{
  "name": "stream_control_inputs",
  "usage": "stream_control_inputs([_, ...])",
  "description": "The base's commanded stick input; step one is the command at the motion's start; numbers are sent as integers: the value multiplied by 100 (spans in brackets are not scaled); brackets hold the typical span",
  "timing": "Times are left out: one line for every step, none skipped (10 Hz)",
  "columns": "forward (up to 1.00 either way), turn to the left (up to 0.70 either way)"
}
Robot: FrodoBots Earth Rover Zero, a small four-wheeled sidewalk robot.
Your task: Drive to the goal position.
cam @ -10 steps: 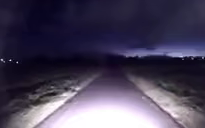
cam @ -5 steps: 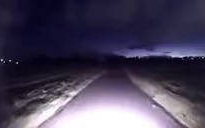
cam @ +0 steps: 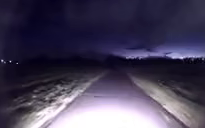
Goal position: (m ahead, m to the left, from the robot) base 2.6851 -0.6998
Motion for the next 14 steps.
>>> stream_control_inputs([85,0])
stream_control_inputs([85,0])
stream_control_inputs([85,0])
stream_control_inputs([85,0])
stream_control_inputs([85,0])
stream_control_inputs([85,0])
stream_control_inputs([85,0])
stream_control_inputs([85,0])
stream_control_inputs([85,0])
stream_control_inputs([85,0])
stream_control_inputs([85,0])
stream_control_inputs([85,0])
stream_control_inputs([85,0])
stream_control_inputs([85,0])
